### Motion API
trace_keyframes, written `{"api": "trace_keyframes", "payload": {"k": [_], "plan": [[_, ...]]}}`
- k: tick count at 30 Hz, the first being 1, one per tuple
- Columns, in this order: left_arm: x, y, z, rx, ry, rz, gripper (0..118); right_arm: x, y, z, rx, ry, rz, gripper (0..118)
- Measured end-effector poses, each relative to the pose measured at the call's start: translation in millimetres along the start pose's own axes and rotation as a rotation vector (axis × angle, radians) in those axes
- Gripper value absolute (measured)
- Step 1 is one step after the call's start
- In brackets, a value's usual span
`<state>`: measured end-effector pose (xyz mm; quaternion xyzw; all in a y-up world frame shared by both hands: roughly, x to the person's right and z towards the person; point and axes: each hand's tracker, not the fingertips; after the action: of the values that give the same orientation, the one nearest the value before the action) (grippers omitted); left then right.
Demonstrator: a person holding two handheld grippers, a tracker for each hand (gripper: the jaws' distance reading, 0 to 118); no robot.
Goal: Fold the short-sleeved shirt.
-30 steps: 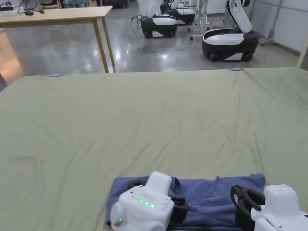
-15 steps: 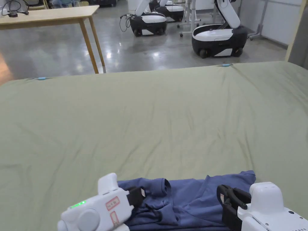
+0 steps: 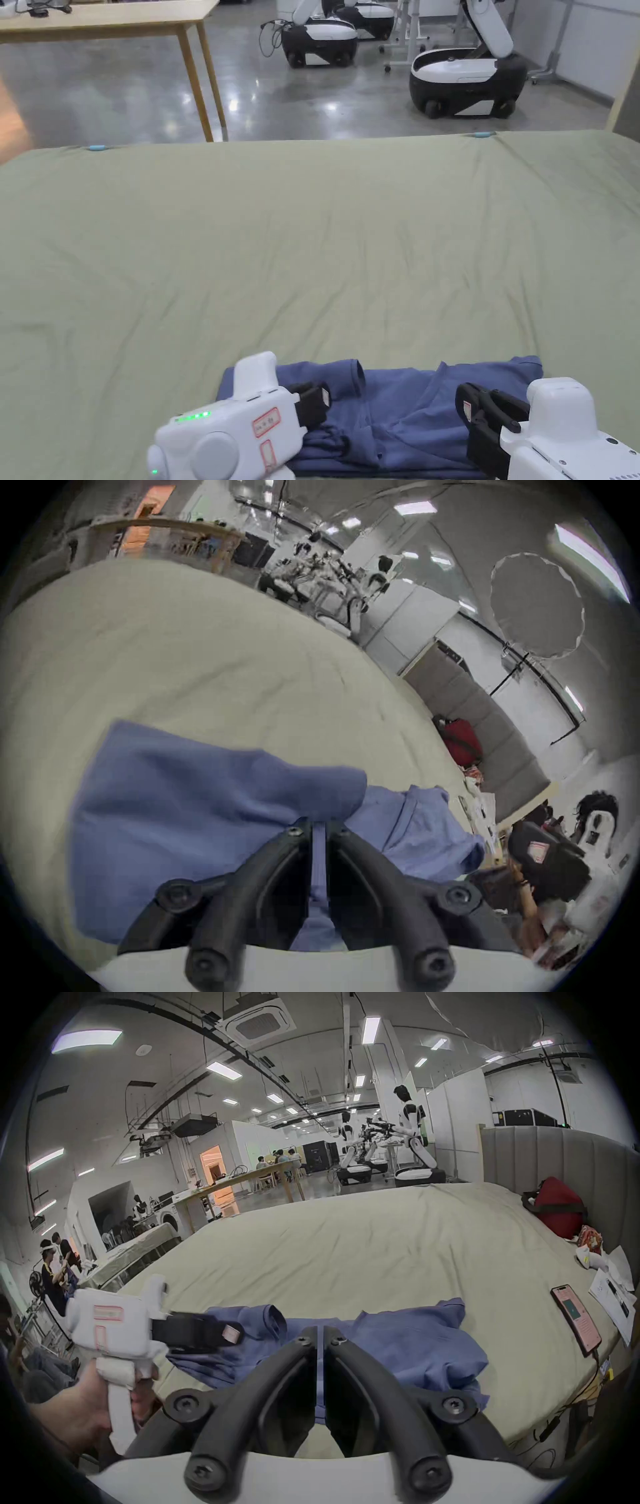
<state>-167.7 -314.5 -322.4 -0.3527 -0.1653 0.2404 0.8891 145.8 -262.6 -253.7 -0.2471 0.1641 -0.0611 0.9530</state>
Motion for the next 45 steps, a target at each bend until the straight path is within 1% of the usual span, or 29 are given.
{"api": "trace_keyframes", "payload": {"k": [1,2,3,4,6,8,9,12,13,14,15,16,17,18,19,20,21,23,24,25,27,28,32,35,37,39,41,44,45], "plan": [[-5.0,3.9,17.5,0.039,0.021,-0.02,47,-3.4,0.8,-2.3,-0.002,0.01,0.001,5],[-12.6,6.5,34.6,0.074,0.048,-0.039,103,-8.1,1.7,-4.2,-0.003,0.017,0.006,5],[-20.7,7.3,47.0,0.103,0.071,-0.045,118,-11.6,2.4,-5.5,-0.003,0.022,0.011,5],[-36.5,8.4,62.2,0.128,0.083,-0.034,117,-16.0,3.3,-7.1,-0.005,0.033,0.016,5],[-66.6,6.0,74.3,0.07,0.098,0.03,118,-22.9,3.6,-10.3,-0.008,0.052,0.017,5],[-105.0,-1.1,85.8,0.09,0.087,0.141,118,-30.1,3.9,-14.7,-0.015,0.069,0.023,5],[-118.6,-5.7,85.0,0.057,0.077,0.219,118,-32.6,4.0,-16.3,-0.017,0.071,0.025,5],[-157.4,-25.4,71.3,0.041,-0.112,0.539,118,-40.0,4.7,-18.6,-0.025,0.084,0.029,5],[-160.4,-29.6,66.1,0.077,-0.164,0.571,118,-41.3,5.1,-18.6,-0.026,0.088,0.031,5],[-155.8,-26.9,61.9,0.096,-0.201,0.542,116,-41.9,5.2,-18.1,-0.027,0.09,0.034,5],[-151.4,-22.1,52.1,0.07,-0.234,0.535,109,-41.8,5.5,-17.8,-0.028,0.09,0.039,5],[-143.8,-22.2,40.6,0.027,-0.3,0.548,109,-41.6,6.1,-17.7,-0.03,0.088,0.042,5],[-139.6,-24.8,25.1,0.008,-0.381,0.605,105,-40.7,7.3,-17.9,-0.031,0.086,0.043,5],[-135.5,-26.8,14.6,0.006,-0.418,0.662,81,-39.5,9.0,-17.3,-0.032,0.084,0.042,5],[-132.5,-27.4,9.6,0.038,-0.398,0.69,40,-38.4,10.0,-16.5,-0.031,0.079,0.04,5],[-126.1,-27.9,7.4,0.063,-0.393,0.702,9,-37.0,10.9,-14.0,-0.026,0.069,0.039,5],[-125.5,-31.5,3.1,0.075,-0.342,0.729,8,-35.3,11.6,-11.2,-0.023,0.065,0.036,5],[-127.8,-52.3,-12.4,0.028,-0.193,0.837,8,-31.3,12.2,-6.3,-0.016,0.056,0.031,5],[-135.7,-53.8,-15.1,0.089,-0.244,0.823,8,-29.5,12.6,-5.4,-0.017,0.051,0.032,5],[-134.5,-44.2,-7.2,0.094,-0.276,0.772,8,-27.5,12.8,-4.2,-0.02,0.04,0.036,5],[-132.7,-34.9,5.2,0.088,-0.249,0.747,8,-23.6,13.4,-1.0,-0.02,0.028,0.038,5],[-129.5,-29.6,16.4,0.092,-0.219,0.702,8,-21.2,14.0,-0.1,-0.02,0.025,0.036,5],[-143.0,3.3,70.5,0.218,-0.078,0.512,8,-17.1,15.2,1.1,-0.012,0.014,0.024,5],[-136.1,32.9,102.8,0.237,0.091,0.282,8,-16.5,14.8,-0.1,-0.011,0.023,0.017,5],[-113.0,45.1,110.9,0.241,0.155,0.169,8,-17.9,14.0,-0.9,-0.011,0.031,0.019,5],[-72.2,52.2,109.5,0.261,0.173,0.029,8,-18.8,13.5,-1.0,-0.012,0.036,0.023,5],[-11.5,52.1,91.4,0.252,0.156,-0.183,8,-18.7,13.4,1.1,-0.01,0.038,0.025,5],[69.0,37.2,43.0,0.171,0.134,-0.431,8,-14.5,13.8,10.5,0.001,0.019,0.041,5],[89.8,29.0,24.7,0.137,0.155,-0.496,8,-12.2,14.1,14.0,0.004,0.01,0.044,5]]}}
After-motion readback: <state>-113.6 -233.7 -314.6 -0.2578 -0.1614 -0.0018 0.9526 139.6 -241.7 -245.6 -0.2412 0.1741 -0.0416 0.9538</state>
